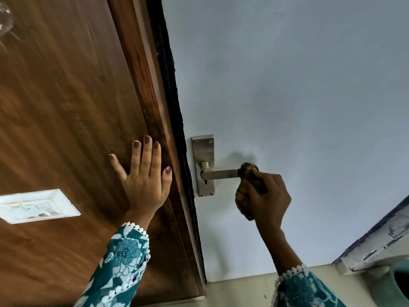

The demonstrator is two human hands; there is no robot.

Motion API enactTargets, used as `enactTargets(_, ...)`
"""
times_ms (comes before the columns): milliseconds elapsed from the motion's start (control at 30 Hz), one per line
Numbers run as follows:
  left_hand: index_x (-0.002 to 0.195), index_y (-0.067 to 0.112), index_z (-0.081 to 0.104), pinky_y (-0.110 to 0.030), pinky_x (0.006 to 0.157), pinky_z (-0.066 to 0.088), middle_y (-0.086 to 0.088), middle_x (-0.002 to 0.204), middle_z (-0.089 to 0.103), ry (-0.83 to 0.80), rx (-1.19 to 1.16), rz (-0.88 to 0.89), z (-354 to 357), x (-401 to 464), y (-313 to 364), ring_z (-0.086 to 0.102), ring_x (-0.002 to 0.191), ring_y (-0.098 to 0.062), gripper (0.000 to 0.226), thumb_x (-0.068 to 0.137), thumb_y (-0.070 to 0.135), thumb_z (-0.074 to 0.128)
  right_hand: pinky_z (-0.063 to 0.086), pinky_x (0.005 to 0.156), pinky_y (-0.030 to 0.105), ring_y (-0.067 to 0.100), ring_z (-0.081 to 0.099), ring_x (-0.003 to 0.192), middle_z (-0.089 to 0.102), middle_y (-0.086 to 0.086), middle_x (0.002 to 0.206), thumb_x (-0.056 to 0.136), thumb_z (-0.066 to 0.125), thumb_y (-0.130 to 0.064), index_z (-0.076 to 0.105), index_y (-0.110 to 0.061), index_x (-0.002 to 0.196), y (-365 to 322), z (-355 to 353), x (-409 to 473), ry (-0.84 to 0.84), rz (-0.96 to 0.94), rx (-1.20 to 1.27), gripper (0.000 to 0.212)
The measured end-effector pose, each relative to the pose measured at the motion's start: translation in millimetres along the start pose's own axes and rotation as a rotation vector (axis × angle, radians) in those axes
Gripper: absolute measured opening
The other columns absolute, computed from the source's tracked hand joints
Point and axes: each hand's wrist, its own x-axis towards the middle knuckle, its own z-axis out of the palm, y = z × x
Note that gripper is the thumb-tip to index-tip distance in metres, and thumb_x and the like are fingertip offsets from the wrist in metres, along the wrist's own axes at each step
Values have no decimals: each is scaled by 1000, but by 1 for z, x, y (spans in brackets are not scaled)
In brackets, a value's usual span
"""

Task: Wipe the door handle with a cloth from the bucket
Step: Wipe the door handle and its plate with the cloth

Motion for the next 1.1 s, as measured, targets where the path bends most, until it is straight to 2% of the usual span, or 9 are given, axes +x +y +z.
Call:
enactTargets(167,153,16,11,-56,115,-5,4,162,1,19,12,2,2,-1,0,4,148,-17,58,99,35,25,41,70,1,4,56,76,64,5,86,67,79,-2,74,-8,96,-17,33,-17,-78,-100,10,30)
enactTargets(300,153,16,11,-55,115,-6,4,162,0,13,17,1,1,0,0,4,148,-16,58,99,35,25,53,59,25,17,62,74,66,4,84,69,80,-8,75,-10,98,-30,49,-26,-164,-279,-71,29)
enactTargets(500,153,16,12,-55,115,-6,4,162,1,0,9,-6,1,-1,0,4,148,-16,57,100,35,25,52,52,29,22,62,72,69,6,84,76,75,-15,74,-11,98,-59,48,-20,-257,-493,-270,23)
enactTargets(633,153,17,12,-54,115,-7,5,162,0,-4,1,-11,-1,-1,-1,4,148,-16,58,100,35,26,52,55,31,25,63,79,70,6,92,69,78,-8,75,-14,97,-73,40,-9,-374,-491,-429,28)
enactTargets(700,153,17,12,-54,115,-7,5,162,0,-11,-8,-10,-1,-1,-1,4,148,-16,57,100,35,26,44,57,30,27,61,87,67,6,97,72,73,-4,73,-18,101,-74,31,-1,-418,-449,-488,32)
enactTargets(767,153,16,13,-54,115,-7,5,162,1,-11,-13,-9,-1,-1,-1,4,148,-16,57,100,35,26,36,61,27,25,56,94,63,2,101,77,66,-6,71,-27,104,-63,20,15,-454,-375,-542,35)
enactTargets(833,153,16,13,-55,115,-6,5,162,2,-3,-11,-9,-1,-1,-1,5,148,-17,57,100,35,26,36,61,25,21,54,93,61,-3,99,79,64,-10,69,-35,99,-47,4,32,-447,-314,-600,32)
enactTargets(967,153,15,13,-56,114,-6,4,162,2,10,3,-18,0,0,1,5,148,-18,57,100,33,26,48,56,28,21,58,78,58,-5,91,87,59,-19,67,-32,89,-35,-25,54,-469,-189,-600,16)
enactTargets(1100,153,15,13,-55,114,-7,4,162,2,13,9,-25,1,0,2,5,148,-18,58,100,33,26,36,60,27,24,50,98,56,1,106,82,58,-9,66,-28,101,-56,-16,47,-556,-291,-735,29)
